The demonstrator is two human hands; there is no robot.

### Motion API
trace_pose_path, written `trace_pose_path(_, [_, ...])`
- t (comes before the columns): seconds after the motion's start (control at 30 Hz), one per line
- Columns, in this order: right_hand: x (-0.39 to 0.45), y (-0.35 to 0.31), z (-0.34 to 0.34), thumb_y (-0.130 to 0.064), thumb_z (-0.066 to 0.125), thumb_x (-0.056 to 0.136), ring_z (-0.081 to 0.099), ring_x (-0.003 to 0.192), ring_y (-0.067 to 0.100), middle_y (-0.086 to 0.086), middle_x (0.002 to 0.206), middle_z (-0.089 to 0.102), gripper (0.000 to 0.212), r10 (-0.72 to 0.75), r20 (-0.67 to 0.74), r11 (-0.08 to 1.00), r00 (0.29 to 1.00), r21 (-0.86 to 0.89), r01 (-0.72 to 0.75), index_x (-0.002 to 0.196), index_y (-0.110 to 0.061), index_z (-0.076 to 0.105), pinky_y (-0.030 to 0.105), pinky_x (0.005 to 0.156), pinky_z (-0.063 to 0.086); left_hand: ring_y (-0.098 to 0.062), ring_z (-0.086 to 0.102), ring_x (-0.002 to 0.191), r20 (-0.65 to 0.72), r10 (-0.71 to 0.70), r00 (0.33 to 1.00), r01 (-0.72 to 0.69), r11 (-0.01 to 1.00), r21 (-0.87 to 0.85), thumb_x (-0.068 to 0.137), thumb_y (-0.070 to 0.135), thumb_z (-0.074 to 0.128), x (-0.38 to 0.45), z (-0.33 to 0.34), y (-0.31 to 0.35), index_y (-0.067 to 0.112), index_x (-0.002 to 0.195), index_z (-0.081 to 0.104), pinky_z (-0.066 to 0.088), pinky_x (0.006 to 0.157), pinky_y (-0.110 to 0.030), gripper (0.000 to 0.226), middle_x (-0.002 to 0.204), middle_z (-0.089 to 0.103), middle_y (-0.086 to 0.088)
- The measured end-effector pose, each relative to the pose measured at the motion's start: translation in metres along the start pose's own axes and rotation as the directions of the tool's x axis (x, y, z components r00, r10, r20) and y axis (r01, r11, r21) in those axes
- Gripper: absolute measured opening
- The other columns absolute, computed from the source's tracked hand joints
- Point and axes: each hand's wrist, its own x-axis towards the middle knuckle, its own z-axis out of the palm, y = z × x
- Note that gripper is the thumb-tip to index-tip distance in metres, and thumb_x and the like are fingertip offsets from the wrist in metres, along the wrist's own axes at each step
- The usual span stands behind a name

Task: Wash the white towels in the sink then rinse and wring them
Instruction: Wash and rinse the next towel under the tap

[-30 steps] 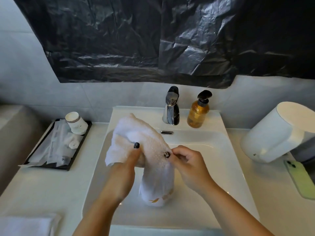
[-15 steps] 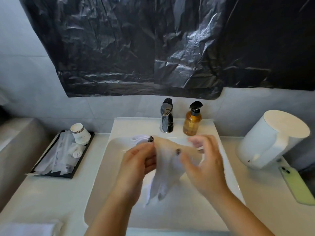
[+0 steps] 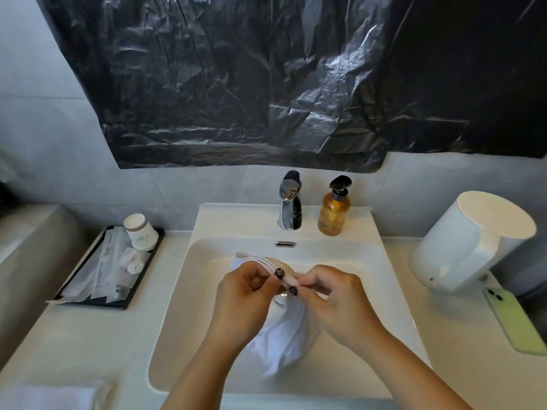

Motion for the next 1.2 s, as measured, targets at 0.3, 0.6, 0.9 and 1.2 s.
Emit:
trace_pose_path(0.3, [0.016, 0.006, -0.053, -0.001, 0.064, 0.089, 0.061, 0.074, 0.017, 0.01, 0.078, 0.067, 0.01, 0.275, -0.11, 0.907, 0.955, 0.36, -0.22, 0.081, -0.007, 0.065, 0.029, 0.069, 0.056, -0.022, 0.056, 0.069, -0.236, -0.123, 0.964, 0.048, 0.953, -0.299, 0.095, -0.005, 0.048, 0.019, -0.052, -0.006, 0.01, 0.067, 0.046, 0.053, 0.073, -0.033, 0.032, 0.067, 0.056, -0.006])
trace_pose_path(0.6, [0.03, -0.034, -0.081, -0.016, 0.06, 0.095, 0.058, 0.07, 0.005, -0.005, 0.078, 0.065, 0.008, 0.195, -0.176, 0.939, 0.965, 0.319, -0.131, 0.09, -0.012, 0.066, 0.018, 0.064, 0.046, -0.021, 0.057, 0.094, -0.229, 0.069, 0.971, 0.055, 0.867, 0.496, 0.09, 0.033, 0.066, 0.035, -0.071, -0.002, 0.019, 0.106, 0.059, 0.048, 0.079, -0.036, 0.022, 0.108, 0.059, -0.001])
trace_pose_path(0.9, [0.004, -0.027, -0.007, -0.011, 0.072, 0.085, 0.056, 0.063, 0.007, -0.01, 0.063, 0.064, 0.021, 0.187, -0.128, 0.957, 0.974, 0.247, -0.152, 0.067, -0.02, 0.066, 0.021, 0.064, 0.044, -0.008, 0.038, 0.053, 0.214, 0.182, 0.96, -0.242, 0.923, 0.301, 0.088, 0.035, 0.069, -0.007, 0.036, -0.021, 0.012, 0.071, 0.052, 0.031, 0.051, -0.02, 0.033, 0.054, 0.046, 0.009])
trace_pose_path(1.2, [0.025, -0.018, -0.047, -0.011, 0.055, 0.094, 0.042, 0.071, 0.019, 0.009, 0.072, 0.05, 0.017, 0.362, -0.255, 0.865, 0.897, 0.451, -0.221, 0.081, -0.001, 0.057, 0.033, 0.066, 0.031, -0.004, 0.063, 0.073, 0.143, 0.358, 0.923, -0.386, 0.854, 0.349, 0.097, 0.007, 0.052, 0.018, 0.002, 0.01, 0.027, 0.085, 0.067, 0.036, 0.06, -0.007, 0.028, 0.073, 0.068, 0.023])
